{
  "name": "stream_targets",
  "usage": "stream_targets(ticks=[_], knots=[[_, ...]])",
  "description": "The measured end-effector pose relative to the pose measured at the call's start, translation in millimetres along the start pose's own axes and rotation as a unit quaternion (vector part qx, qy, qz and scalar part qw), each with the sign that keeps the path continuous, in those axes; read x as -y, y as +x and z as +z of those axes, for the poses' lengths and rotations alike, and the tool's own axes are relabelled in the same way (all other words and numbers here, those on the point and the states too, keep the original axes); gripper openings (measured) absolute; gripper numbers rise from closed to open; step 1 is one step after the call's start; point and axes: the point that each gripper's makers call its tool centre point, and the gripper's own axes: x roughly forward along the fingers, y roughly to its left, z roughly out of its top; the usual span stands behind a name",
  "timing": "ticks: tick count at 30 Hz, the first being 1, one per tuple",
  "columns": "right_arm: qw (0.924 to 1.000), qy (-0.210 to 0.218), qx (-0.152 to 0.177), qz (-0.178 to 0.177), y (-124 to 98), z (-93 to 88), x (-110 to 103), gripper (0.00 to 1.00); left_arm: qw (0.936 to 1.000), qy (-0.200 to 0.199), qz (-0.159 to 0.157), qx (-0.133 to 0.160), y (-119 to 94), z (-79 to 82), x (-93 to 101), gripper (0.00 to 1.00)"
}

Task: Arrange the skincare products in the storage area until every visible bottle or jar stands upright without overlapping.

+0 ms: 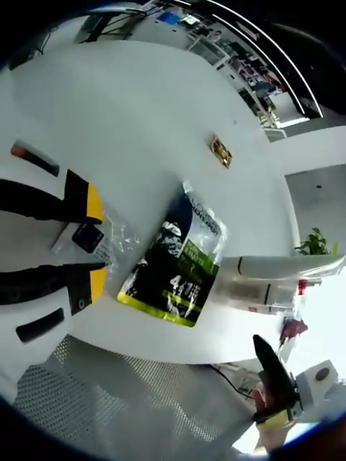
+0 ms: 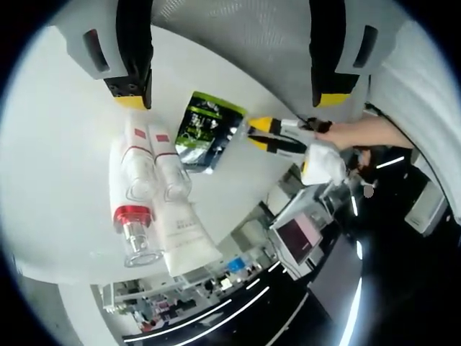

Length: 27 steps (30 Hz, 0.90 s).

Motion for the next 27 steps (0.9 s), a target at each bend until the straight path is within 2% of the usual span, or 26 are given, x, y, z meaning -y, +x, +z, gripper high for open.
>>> stream_targets(ticks=[14, 27], knots=[[1.0, 0.002, 0.002, -0.002, -1, 0.6, 0, 0.91, 0.9998, -0.016, 0.004, -0.008, 6, -6.5, -8.3, 0.26], [1.0, 0.002, 0.004, -0.002, -1, 1.3, 2, 0.9, 0.9981, -0.055, 0.023, -0.014, 8, -7.8, -13.1, 0.26]])
